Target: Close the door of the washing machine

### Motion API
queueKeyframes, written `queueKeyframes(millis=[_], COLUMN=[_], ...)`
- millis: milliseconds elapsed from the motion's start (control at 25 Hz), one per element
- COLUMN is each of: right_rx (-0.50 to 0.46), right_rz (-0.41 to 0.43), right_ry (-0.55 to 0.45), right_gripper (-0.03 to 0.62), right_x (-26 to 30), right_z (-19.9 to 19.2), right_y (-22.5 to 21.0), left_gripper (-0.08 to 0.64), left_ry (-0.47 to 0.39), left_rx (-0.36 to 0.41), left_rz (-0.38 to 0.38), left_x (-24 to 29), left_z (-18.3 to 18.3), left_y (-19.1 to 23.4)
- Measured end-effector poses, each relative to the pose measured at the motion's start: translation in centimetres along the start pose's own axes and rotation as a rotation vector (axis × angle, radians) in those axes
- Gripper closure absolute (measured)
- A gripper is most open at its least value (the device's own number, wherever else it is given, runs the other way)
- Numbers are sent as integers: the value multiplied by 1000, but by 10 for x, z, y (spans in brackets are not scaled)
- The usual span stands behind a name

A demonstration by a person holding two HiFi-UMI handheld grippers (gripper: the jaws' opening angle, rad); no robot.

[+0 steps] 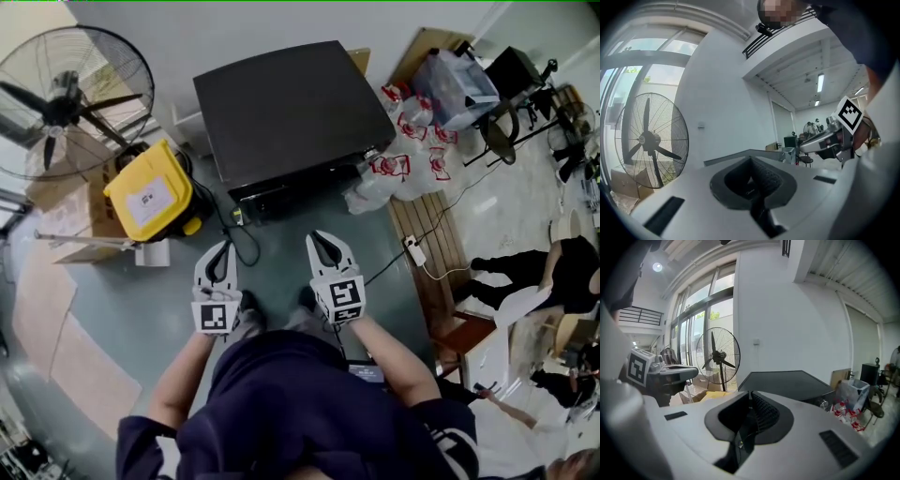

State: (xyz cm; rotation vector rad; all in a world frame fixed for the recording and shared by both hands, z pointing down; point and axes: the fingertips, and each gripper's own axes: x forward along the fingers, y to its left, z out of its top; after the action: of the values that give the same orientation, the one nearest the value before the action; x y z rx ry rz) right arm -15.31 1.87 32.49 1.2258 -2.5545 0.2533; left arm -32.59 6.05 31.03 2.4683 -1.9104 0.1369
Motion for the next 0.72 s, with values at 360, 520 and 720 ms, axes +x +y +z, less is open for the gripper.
queueKeyframes(millis=[360, 520, 720], right_rx=[-54, -62, -56], right_rz=[-12, -6, -6], right_ry=[-12, -8, 11], right_gripper=[552, 552, 551], right_x=[-4, -3, -1], right_z=[21, 22, 20], right_y=[-4, -3, -4], left_gripper=[540, 540, 540], left_ry=[-25, -37, -44], left_rx=[31, 31, 40], left_rz=[7, 14, 15], left_x=[0, 2, 3], left_z=[13, 16, 17], left_y=[4, 6, 6])
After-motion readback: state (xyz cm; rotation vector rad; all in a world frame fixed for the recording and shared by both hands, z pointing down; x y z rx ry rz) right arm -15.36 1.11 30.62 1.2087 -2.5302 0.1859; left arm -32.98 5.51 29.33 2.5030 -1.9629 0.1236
